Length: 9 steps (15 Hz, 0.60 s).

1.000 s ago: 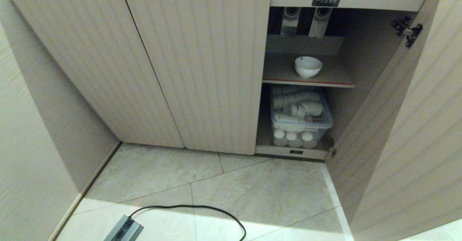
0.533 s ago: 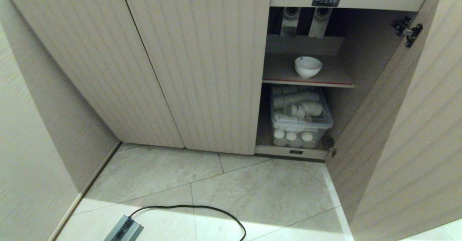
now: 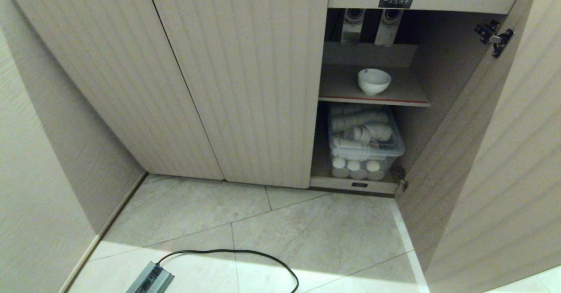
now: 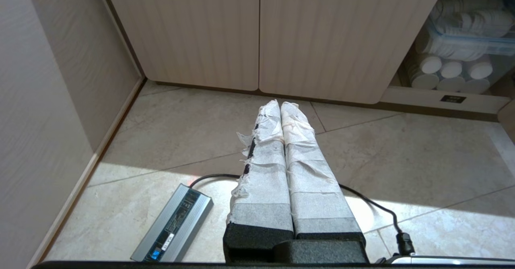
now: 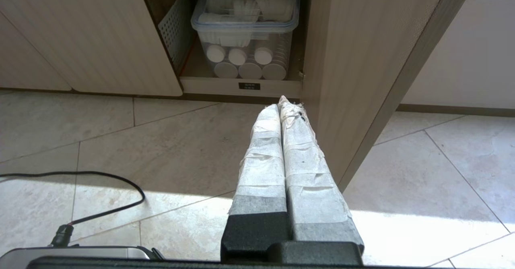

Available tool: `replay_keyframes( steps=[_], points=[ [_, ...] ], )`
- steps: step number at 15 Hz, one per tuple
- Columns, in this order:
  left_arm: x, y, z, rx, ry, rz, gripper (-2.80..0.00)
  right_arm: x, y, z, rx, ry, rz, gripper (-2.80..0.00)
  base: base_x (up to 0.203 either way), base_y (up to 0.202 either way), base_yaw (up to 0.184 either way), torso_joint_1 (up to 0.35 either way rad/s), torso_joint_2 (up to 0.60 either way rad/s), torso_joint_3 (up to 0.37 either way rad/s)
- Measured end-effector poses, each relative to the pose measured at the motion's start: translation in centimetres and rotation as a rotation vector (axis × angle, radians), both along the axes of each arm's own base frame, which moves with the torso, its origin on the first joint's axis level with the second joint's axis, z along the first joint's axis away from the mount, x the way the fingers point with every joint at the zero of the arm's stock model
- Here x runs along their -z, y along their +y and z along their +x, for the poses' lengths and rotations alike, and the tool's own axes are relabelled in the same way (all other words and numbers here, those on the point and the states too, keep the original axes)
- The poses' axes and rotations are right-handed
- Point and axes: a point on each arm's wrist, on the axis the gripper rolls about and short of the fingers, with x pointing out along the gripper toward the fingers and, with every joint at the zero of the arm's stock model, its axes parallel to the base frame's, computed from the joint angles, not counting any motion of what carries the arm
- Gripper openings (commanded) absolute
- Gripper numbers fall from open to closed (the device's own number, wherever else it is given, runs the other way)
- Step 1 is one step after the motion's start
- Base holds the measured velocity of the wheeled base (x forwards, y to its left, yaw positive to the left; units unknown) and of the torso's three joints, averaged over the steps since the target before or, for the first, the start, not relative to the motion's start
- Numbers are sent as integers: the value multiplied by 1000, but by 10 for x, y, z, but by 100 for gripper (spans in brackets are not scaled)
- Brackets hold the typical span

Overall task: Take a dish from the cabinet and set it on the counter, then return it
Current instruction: Close the cabinet door

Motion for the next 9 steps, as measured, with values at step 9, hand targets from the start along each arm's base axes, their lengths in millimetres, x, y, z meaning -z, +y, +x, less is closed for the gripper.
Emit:
replay_keyframes(
  steps=[9],
  points=[
    [0, 0, 0, 0, 0, 0, -280, -20, -2, -3, 89, -58, -88, -280, 0, 0, 0, 0, 0, 0]
  ],
)
